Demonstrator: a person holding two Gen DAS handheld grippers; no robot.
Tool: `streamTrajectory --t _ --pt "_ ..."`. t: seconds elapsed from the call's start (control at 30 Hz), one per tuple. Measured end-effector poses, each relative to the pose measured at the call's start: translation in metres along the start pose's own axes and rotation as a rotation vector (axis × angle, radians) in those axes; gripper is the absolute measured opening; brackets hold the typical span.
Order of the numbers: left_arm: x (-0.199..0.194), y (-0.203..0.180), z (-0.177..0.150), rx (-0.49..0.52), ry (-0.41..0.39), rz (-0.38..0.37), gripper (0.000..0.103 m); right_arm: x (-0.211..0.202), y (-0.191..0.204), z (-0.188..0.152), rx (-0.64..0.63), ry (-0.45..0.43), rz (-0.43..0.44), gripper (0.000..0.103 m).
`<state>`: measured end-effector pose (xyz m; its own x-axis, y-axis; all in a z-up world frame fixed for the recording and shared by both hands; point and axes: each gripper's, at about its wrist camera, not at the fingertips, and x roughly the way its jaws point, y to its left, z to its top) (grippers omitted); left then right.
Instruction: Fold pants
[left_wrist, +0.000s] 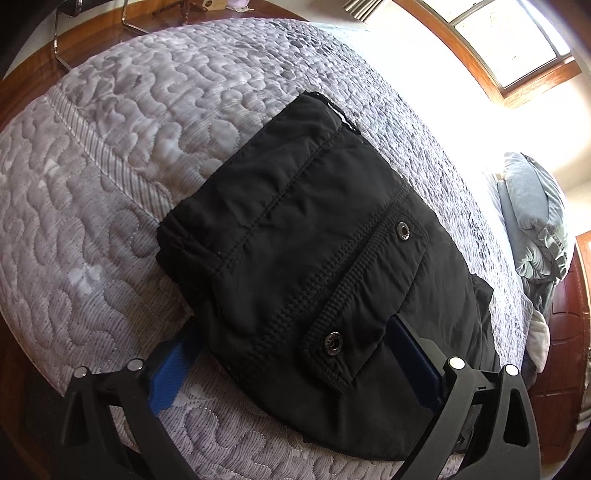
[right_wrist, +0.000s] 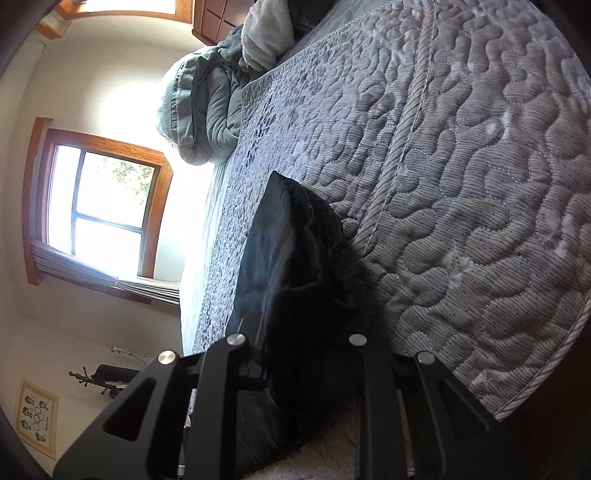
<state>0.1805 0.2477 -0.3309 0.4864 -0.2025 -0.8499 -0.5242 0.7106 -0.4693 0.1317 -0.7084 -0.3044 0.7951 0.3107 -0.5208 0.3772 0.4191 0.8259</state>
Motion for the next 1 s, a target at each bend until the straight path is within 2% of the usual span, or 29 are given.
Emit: streamTrajectory --t 0.47,0.77,1.0 --pt "-0.011 0.012 -0.005 -0.013 -0.026 -0.053 0.099 -0.015 0.117 -0.006 -0.28 -0.015 -0.106 0.017" --pt "-0.017 0.015 -0.013 -0.004 -0.067 -0.075 0.099 -0.018 0.185 -0.029 -0.472 -0.028 -0.158 0.017" --pt "-0.019 0.02 -0.022 0.005 -0.123 -0.115 0.099 -0.02 0.235 -0.061 -0.635 -0.048 -0.203 0.016"
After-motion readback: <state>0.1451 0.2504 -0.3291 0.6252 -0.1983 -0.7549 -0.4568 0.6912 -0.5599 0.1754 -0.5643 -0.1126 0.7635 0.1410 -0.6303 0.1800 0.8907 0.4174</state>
